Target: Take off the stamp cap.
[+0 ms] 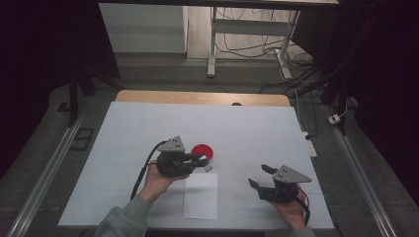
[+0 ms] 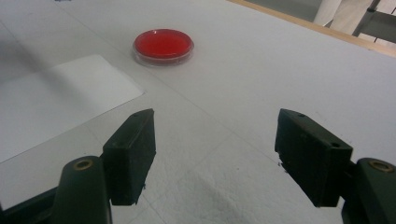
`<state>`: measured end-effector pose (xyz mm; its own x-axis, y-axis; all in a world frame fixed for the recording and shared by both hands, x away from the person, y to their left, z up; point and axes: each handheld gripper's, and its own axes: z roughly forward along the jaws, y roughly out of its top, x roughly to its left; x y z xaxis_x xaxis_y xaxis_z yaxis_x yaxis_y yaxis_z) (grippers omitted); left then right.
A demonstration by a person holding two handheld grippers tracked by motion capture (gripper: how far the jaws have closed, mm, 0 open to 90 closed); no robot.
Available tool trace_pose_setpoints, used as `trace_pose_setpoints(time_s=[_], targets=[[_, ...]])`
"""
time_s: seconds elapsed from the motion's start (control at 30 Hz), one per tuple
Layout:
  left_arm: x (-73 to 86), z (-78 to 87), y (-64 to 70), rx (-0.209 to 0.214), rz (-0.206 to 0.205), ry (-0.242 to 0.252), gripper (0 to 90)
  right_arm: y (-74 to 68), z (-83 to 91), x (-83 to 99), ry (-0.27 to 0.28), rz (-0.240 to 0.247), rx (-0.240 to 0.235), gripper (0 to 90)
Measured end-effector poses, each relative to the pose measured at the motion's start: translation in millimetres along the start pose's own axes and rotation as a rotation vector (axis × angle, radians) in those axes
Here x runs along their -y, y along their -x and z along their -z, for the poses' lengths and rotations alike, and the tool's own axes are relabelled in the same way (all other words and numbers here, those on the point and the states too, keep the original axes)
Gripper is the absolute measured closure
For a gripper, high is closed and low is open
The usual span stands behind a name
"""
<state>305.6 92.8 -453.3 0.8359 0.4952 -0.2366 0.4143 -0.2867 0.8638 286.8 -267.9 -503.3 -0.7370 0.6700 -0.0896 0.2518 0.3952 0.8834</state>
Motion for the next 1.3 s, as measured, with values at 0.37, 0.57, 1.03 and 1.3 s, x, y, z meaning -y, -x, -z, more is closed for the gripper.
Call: trace_pose_setpoints(time_s=[0.37,0.57,1.03,1.3], targets=[[-1.3,0.0,0.9,-0.008,0.002,0.006,75.0,-7.3,-4.4,-4.8,0.004,0.017,-0.007,28.9],[-0.9,0.0,2.5,-0.01,0.001,0.005,75.1,-10.8,-4.1,-6.1,0.013,0.016,0.003,29.1],[-2.0,-5.8,1.6,-0.008,-0.001,-0.002,75.0,-17.7,-5.2,-6.4,0.032,0.012,0.015,29.0],[-2.6,-9.1,2.8,-0.006,-0.002,-0.005,75.0,-27.1,-7.3,-9.9,0.05,-0.001,0.021,29.1]])
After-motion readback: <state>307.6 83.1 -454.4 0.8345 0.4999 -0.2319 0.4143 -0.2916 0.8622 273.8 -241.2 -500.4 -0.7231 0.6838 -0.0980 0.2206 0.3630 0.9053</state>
